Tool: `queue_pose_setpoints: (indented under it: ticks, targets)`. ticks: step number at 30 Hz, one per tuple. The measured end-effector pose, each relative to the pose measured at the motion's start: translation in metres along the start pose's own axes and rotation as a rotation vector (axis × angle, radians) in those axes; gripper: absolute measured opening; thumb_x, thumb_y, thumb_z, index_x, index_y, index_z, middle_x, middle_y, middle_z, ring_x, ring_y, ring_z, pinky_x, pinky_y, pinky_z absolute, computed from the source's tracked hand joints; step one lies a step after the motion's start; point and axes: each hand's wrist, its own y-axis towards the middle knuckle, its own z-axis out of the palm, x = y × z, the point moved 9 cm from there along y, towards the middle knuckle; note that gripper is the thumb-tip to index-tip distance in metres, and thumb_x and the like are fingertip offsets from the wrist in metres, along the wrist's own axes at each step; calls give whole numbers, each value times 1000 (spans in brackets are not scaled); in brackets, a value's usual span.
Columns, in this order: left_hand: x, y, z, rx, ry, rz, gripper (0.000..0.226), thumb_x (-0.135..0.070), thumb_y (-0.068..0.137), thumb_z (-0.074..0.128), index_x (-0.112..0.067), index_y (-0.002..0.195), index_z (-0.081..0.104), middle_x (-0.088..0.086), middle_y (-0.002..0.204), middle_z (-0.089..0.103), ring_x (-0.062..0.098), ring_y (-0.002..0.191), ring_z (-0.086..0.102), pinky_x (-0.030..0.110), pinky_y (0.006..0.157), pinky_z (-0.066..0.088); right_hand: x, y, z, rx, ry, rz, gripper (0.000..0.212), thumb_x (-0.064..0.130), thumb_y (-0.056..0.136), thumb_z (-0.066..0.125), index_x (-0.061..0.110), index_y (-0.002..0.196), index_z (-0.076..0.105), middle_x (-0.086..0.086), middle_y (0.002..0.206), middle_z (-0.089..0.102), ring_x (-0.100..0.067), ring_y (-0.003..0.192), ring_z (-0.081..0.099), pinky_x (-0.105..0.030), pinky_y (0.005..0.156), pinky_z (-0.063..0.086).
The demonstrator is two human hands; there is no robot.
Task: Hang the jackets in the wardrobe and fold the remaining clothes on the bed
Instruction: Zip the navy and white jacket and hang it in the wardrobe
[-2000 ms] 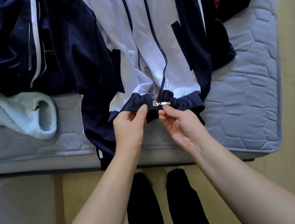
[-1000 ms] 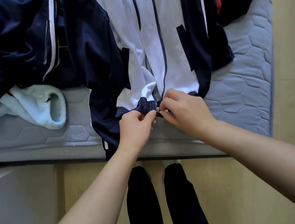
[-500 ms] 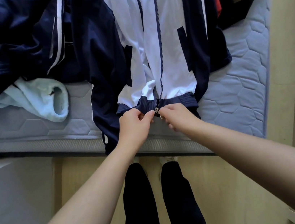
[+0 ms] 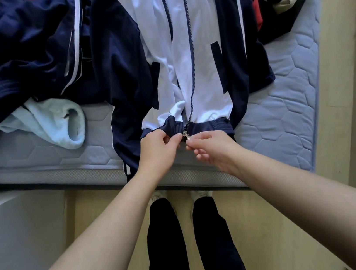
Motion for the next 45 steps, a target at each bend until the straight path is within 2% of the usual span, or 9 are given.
queue_pose_setpoints:
  ticks: [4,8,14,20,23,28,32,35,45]
  targets:
    - [-3,1,-5,-23,26,19,39,-31,87,66,4,71,61,5,60,56,16,58,45,22,56,35,5,-4,8,86,-39,13,16,8,91,57,12,76,63,2,61,55,-4,45,45,-17,41,40]
    - [-5,-1,-11,-40,26,60,40,-28,87,67,-8,57,49,-2,52,48,12,51,41,17,51,34,9,-11,18,176,313,138,26,10,93,45,13,69,51,5,53,44,-6,37,31,-16,34,21]
    - [4,4,-14,15,44,41,37,-30,88,66,3,72,61,15,63,63,31,64,60,41,64,48,71,-4,16,118,654,40,22,2,90,46,10,70,49,3,51,45,-5,33,30,-16,30,18]
    - [53,3,-29,109,122,-185,27,-27,88,66,-8,69,62,-7,50,59,-1,42,55,14,47,39,126,-11,6,117,544,-96,19,3,90,47,8,73,53,1,57,47,-5,36,32,-16,32,21]
    - [55,5,-44,93,178,-275,23,-32,82,69,-11,84,58,3,81,67,17,78,65,30,70,48,128,-22,14,151,334,-110,20,5,90,48,11,71,54,2,57,49,-5,39,33,-16,34,21]
    - [-32,23,-59,-45,101,25,87,-39,71,78,-18,143,33,3,144,39,20,131,38,42,107,36,138,-35,21,137,351,-93,23,7,92,46,10,71,53,3,57,46,-5,38,30,-14,33,18]
    - [-100,38,-52,-24,186,225,20,-34,82,68,-28,99,59,-14,94,61,20,103,57,38,86,42,146,-44,30,152,383,-84,21,7,91,47,10,71,53,3,54,46,-5,38,29,-15,35,17]
    - [-113,44,-56,-91,305,253,34,-30,88,62,-18,64,42,-5,57,45,24,68,50,32,67,28,158,-47,27,135,461,-100,21,5,91,47,8,72,54,2,54,47,-5,36,30,-14,33,19]
    - [-3,27,-34,228,661,-43,20,-35,85,62,-16,81,56,7,95,66,30,92,61,32,71,44,218,-39,19,93,543,-226,17,1,89,49,5,74,56,0,54,51,-5,37,40,-15,33,29]
